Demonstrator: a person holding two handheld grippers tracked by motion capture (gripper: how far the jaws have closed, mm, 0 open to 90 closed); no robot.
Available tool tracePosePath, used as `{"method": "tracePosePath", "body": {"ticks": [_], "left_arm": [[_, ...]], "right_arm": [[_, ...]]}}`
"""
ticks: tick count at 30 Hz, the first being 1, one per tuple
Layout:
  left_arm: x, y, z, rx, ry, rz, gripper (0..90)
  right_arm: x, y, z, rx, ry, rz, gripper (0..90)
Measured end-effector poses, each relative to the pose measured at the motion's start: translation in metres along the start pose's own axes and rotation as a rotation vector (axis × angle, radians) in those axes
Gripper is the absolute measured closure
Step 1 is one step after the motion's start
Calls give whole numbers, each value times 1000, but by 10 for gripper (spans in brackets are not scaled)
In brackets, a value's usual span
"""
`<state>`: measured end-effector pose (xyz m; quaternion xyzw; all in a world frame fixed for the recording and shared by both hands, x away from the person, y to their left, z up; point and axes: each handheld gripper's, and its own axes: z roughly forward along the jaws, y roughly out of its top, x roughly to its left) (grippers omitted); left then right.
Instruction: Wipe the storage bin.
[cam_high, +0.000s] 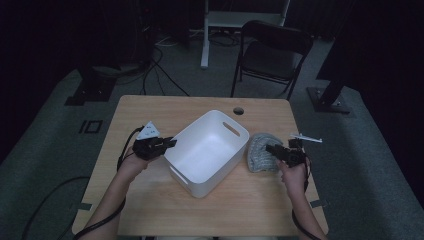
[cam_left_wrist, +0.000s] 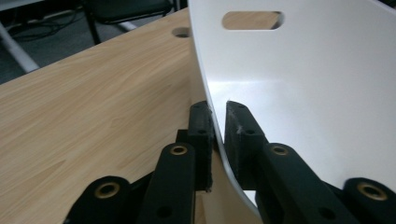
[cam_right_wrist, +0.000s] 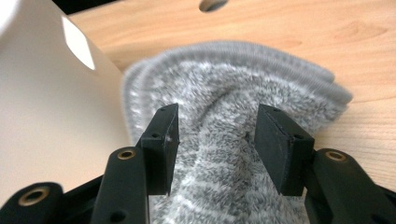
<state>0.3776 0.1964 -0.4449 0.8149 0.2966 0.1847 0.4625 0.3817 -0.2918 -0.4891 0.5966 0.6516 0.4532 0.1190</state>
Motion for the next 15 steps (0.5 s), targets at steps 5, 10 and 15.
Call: {"method": "tracePosePath", "body": {"ticks": [5,10,15], "left_arm": [[7,2,3,4,30,7,839],[16,6,9,2,33,11,860],[30,9,17,-16,14,17,866]], "right_arm": [[4,-2,-13,-17,23,-19,502],[8,-4,-18,-11,31,-39,538],[9,-6,-19,0,28,-53,538]]}}
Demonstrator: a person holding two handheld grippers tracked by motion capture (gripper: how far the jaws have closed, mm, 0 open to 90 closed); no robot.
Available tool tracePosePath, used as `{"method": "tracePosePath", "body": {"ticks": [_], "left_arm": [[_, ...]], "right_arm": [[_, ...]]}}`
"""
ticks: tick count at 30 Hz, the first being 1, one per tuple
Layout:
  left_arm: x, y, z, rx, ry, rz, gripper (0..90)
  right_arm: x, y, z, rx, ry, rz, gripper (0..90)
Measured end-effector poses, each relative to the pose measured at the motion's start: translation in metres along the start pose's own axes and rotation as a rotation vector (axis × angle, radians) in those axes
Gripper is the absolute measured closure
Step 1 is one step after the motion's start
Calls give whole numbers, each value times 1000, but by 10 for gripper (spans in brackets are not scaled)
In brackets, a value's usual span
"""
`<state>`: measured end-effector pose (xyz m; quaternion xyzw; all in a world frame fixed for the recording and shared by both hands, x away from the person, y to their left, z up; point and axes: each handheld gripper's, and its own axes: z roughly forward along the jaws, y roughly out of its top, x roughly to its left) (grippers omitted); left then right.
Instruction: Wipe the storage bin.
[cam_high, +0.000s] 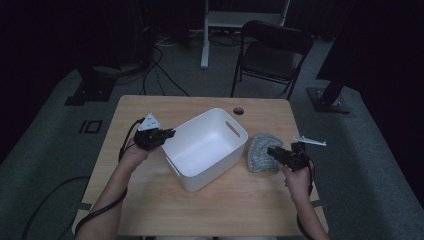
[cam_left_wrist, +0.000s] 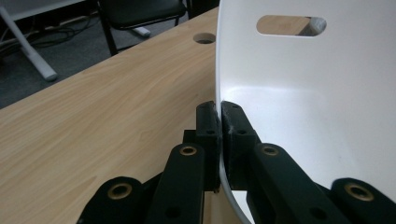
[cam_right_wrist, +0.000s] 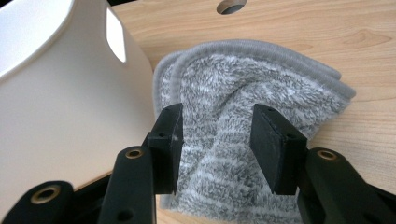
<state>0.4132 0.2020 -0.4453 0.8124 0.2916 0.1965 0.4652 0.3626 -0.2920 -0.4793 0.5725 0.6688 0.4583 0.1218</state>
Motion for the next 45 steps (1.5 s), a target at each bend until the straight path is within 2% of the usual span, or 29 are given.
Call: {"method": "tracePosePath", "body": {"ticks": [4,7,11,14,15,16,17,20,21,22,23,24,25,29,38,40,45], "left_arm": [[8,5,5,11,20,5,850],[9,6,6,19,17,10,842],[8,7,3,-12,2,-18,783],[5,11,-4,-52,-10,-33,605],[5,11,-4,-52,-10,-33,554],[3,15,-8,-60,-11,-42,531],[1,16,-10,-66,-2,-36,513],[-4,21,-17,-90,14,-46,442],[-4,21,-17,-90,14,-46,402],[-5,22,-23,-112,16,-68,380],[-5,22,-23,-112,16,-68,362],[-5,21,-30,-138,24,-85,336],[-5,21,-33,-138,41,-89,335],[-6,16,-43,-136,71,-106,291],[-11,-6,-66,-147,128,-161,265],[-12,-20,-77,-152,149,-190,264],[-15,-42,-88,-123,178,-200,253]], "right_arm": [[-2,-2,-1,0,-7,10,534],[-4,-4,-1,-2,-10,8,515],[-7,-7,0,-3,-15,21,471],[-6,-6,1,-7,-19,5,393],[-6,-6,1,-7,-19,5,393],[-3,-5,-1,-23,-40,-27,331],[-2,-5,-2,-14,-45,-27,321],[-1,-5,2,43,-44,-59,193],[-1,-5,2,43,-44,-59,193],[0,-9,4,56,-71,-112,187],[0,-9,4,56,-71,-112,187],[0,-13,5,54,-54,-105,176],[0,-16,5,39,-50,-102,176],[0,-22,4,26,-48,-114,175],[0,-32,-4,-23,-37,-149,162],[-1,-38,-6,-17,-32,-165,161],[-2,-47,-8,13,-39,-179,162]]}}
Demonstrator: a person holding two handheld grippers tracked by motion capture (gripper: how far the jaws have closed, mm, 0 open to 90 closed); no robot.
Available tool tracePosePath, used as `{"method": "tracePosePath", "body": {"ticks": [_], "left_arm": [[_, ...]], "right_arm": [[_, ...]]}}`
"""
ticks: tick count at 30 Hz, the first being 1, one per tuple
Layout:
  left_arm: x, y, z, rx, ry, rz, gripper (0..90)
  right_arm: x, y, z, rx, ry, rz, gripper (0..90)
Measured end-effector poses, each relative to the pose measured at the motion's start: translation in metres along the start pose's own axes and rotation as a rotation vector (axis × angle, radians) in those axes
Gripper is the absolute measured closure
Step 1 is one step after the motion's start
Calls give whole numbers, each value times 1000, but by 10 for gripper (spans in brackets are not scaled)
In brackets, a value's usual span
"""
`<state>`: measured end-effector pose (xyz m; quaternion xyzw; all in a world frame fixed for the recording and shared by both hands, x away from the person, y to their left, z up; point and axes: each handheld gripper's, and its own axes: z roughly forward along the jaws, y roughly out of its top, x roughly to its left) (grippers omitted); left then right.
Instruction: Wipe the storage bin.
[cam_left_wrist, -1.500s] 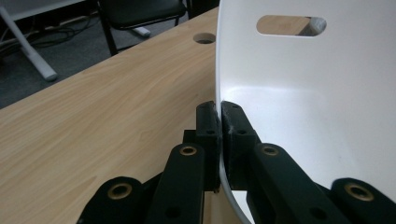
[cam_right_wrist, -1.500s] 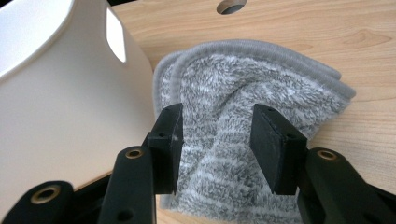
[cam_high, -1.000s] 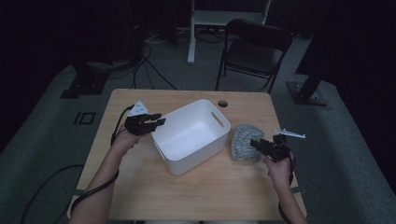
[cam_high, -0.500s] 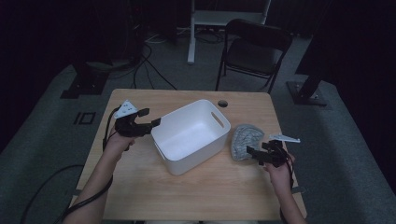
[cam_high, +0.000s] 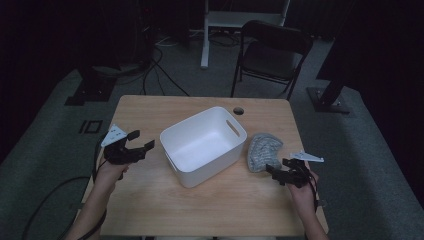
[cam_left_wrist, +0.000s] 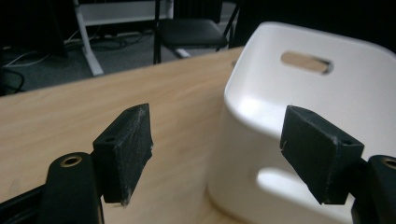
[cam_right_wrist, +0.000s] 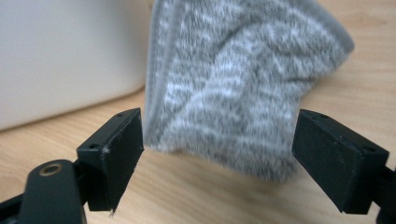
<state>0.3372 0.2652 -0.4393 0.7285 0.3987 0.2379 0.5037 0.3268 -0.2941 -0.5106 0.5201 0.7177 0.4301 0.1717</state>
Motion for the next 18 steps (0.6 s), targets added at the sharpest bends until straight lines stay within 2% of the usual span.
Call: {"method": "tracePosePath", "body": {"ticks": [9,10,11,14,16,18], "left_arm": [[2,-40,-10,48,17,-38,252],[2,-40,-10,48,17,-38,252],[1,-50,-9,69,21,-42,252],[2,-63,-8,100,43,-45,252],[4,-70,-8,115,53,-66,252],[5,-76,-8,127,81,-68,243]], "right_arm": [[-8,-16,-3,17,-5,17,162],[-8,-16,-3,17,-5,17,162],[-9,-18,-3,24,-6,15,161],[-12,-24,-5,14,-14,9,157],[-12,-27,-5,16,-27,9,157],[-12,-30,-5,24,-42,11,148]]}}
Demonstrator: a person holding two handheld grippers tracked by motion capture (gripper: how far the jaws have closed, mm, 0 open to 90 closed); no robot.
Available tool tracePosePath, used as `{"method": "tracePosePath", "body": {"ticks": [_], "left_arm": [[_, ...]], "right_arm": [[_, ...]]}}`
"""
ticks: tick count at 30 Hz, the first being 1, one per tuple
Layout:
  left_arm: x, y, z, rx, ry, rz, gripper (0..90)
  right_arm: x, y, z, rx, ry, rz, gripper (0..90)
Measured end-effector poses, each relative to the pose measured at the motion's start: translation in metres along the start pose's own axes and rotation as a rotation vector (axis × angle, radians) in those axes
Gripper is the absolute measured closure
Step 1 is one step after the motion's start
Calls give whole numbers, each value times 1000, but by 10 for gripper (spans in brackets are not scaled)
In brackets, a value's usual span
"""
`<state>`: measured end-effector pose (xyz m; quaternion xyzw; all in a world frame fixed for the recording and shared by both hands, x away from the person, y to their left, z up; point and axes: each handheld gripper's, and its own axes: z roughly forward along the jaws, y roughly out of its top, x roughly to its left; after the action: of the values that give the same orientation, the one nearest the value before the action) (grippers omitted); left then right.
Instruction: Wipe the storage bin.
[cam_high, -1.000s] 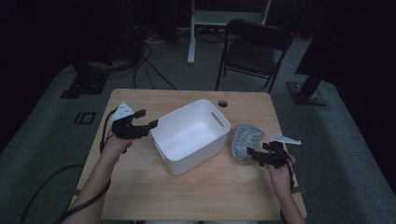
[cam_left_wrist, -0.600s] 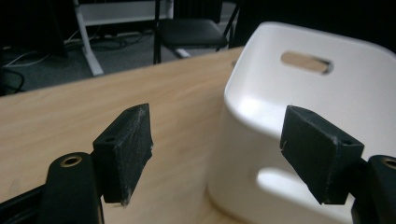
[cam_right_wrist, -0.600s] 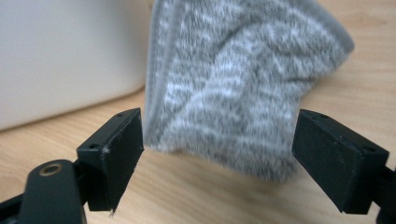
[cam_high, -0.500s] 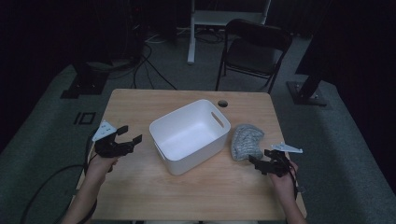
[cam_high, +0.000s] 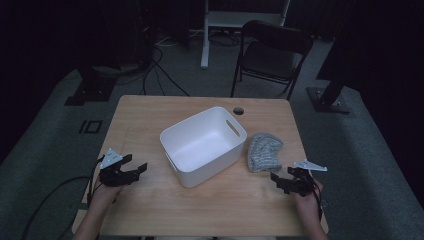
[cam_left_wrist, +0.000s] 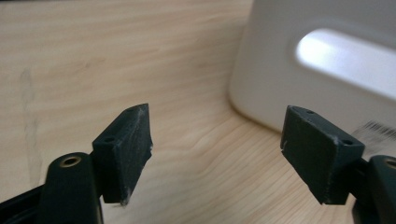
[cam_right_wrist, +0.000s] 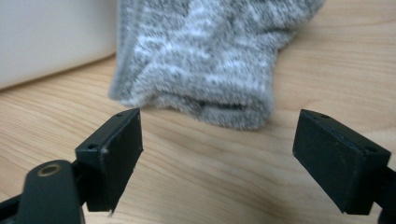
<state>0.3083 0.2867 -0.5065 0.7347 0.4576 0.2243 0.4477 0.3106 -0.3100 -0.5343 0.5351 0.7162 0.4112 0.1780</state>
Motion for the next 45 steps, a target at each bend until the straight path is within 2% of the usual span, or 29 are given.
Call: {"method": "tracePosePath", "body": {"ticks": [2,6,8,11,14,18,21,25,27,30,33,35,38,40,45], "left_arm": [[0,-5,0,13,20,2,243],[4,-15,-2,11,84,-27,243],[5,-19,-2,18,133,-42,242],[10,-24,-1,55,196,-82,242],[14,-31,2,97,240,-98,242],[18,-34,3,110,255,-125,243],[24,-36,1,110,284,-146,243],[28,-40,1,120,299,-171,243],[28,-42,3,139,315,-146,242],[28,-45,7,170,302,-154,242],[29,-45,7,167,318,-151,240],[29,-45,7,182,326,-153,239],[26,-45,9,199,346,-134,227],[24,-44,11,204,345,-135,182],[23,-44,13,204,354,-145,167]], "right_arm": [[-1,-3,1,5,0,5,143],[-2,-8,0,2,-17,7,139],[-3,-10,-1,-3,-48,16,139],[-6,-13,-1,-7,-93,43,138],[-10,-15,0,2,-133,63,138],[-11,-18,3,21,-167,67,123],[-11,-20,7,38,-181,68,118],[-9,-20,9,34,-211,58,118],[-7,-21,11,30,-231,45,117],[-4,-21,13,47,-259,18,117],[-2,-21,14,56,-272,3,116],[-3,-21,14,56,-272,1,116],[-3,-21,14,57,-272,2,115],[-3,-20,15,58,-273,4,112],[-3,-20,15,57,-276,7,113]]}}
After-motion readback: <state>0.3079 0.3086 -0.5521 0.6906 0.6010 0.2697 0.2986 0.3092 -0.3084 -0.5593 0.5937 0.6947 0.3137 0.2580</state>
